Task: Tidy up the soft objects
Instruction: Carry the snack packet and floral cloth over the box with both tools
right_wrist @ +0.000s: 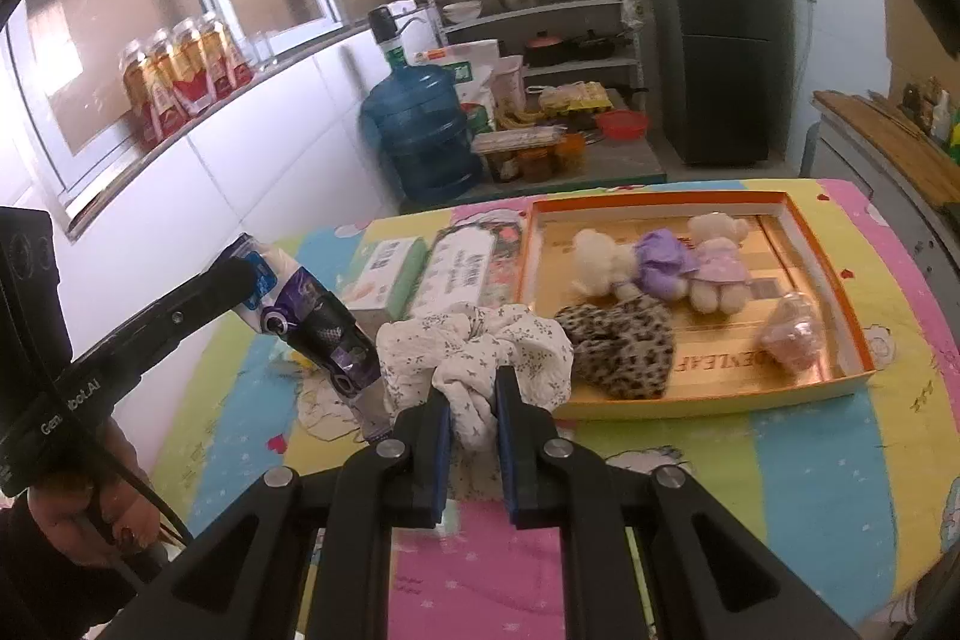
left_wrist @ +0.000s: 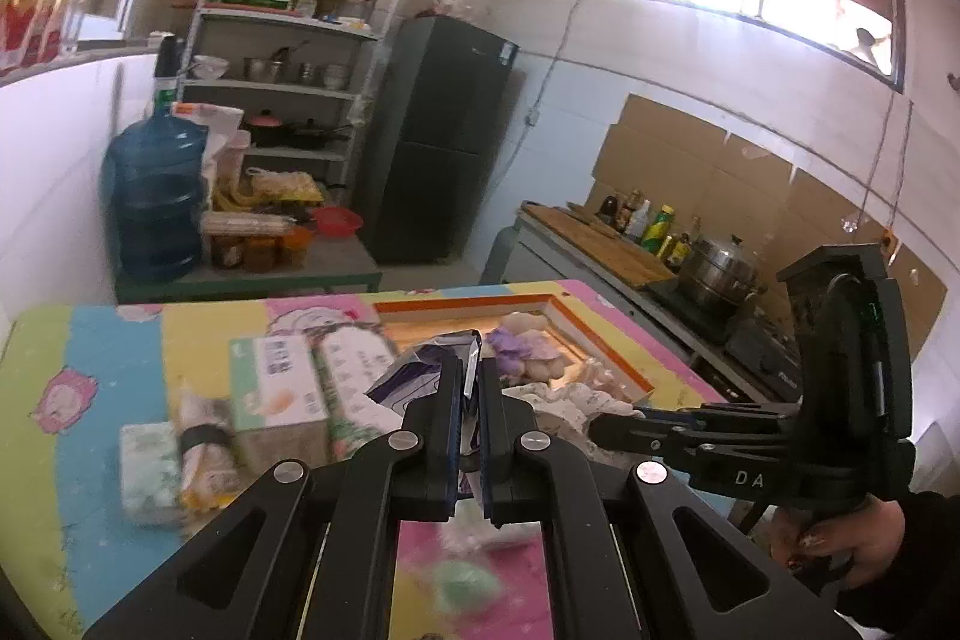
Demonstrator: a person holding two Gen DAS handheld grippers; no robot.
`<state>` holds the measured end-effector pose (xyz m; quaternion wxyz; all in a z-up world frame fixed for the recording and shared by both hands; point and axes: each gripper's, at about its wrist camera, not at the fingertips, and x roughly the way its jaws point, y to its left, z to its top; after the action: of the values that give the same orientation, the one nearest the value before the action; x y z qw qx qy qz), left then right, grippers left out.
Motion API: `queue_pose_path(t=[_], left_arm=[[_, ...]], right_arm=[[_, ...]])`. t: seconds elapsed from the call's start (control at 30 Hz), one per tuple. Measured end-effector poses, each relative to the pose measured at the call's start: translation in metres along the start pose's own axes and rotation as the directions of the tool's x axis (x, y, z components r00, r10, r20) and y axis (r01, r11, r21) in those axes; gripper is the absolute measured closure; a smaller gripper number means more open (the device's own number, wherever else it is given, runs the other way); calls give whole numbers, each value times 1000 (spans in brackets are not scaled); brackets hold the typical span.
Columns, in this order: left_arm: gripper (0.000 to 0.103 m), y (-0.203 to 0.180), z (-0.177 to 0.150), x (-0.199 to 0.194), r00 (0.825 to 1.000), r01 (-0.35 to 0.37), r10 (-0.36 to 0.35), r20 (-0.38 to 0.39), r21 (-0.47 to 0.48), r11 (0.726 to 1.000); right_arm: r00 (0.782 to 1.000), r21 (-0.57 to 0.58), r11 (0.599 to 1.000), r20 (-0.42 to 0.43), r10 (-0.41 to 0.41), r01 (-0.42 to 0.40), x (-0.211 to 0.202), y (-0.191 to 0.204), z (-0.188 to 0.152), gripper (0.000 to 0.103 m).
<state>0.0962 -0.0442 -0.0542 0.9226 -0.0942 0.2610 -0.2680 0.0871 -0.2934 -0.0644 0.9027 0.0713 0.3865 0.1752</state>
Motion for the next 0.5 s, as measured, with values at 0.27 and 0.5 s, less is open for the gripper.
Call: queue_pose_path(t=[0.27, 0.5], left_arm=[[99, -29, 14, 36, 999, 36, -36, -11, 23, 999], [99, -50, 24, 71, 999, 36, -36, -27, 22, 999]], right_arm=[[1000, 35, 999, 19, -24, 23, -8, -42, 11, 89], [998, 63, 997, 31, -49, 47, -9, -80, 22, 89]])
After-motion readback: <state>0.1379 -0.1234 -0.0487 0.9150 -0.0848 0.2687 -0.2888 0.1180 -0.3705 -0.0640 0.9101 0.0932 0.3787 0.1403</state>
